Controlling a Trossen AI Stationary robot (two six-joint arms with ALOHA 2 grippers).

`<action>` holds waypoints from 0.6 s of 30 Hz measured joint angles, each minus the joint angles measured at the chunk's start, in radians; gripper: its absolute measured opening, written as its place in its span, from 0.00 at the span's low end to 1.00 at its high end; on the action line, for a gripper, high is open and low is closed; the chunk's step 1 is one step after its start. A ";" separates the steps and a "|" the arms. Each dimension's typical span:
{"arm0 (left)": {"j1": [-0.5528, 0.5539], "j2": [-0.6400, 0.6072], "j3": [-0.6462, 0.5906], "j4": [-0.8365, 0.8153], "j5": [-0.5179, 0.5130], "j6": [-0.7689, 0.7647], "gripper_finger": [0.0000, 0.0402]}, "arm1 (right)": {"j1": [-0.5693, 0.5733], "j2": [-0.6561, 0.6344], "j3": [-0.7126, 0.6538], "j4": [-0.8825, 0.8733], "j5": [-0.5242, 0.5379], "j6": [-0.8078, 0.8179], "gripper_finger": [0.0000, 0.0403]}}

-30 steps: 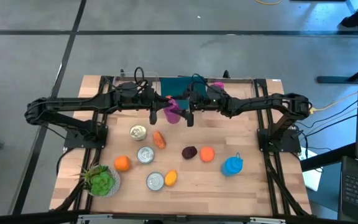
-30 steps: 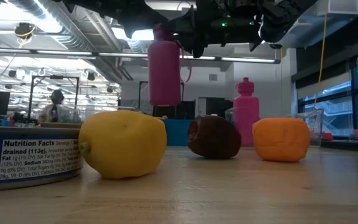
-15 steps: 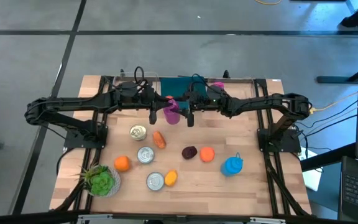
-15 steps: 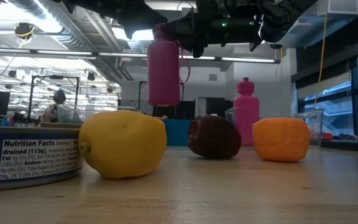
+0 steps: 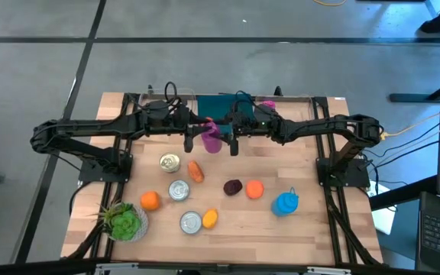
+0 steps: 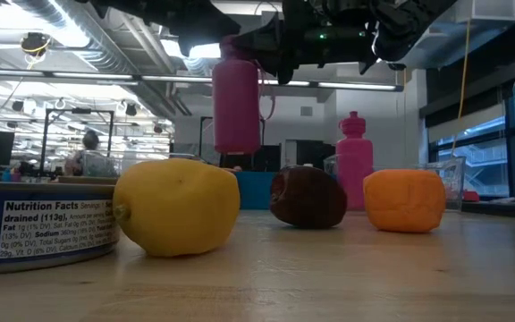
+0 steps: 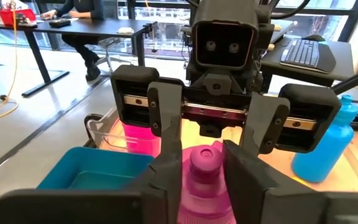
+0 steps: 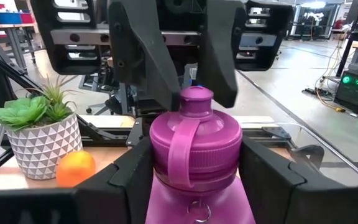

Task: Pick & Place Food Item
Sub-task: Put the violet water bottle into the right transparent bin

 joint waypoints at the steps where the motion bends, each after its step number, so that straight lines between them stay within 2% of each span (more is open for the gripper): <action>1: 0.000 0.000 0.000 0.002 0.000 0.000 0.29 | 0.000 0.000 0.000 0.000 0.000 0.000 0.50; 12: 0.000 0.000 0.000 0.025 0.047 0.027 0.51 | -0.002 0.000 0.000 0.000 0.000 -0.007 0.49; 18: 0.000 -0.017 0.000 0.031 -0.045 0.045 0.53 | -0.008 0.000 0.000 -0.009 0.000 -0.015 0.49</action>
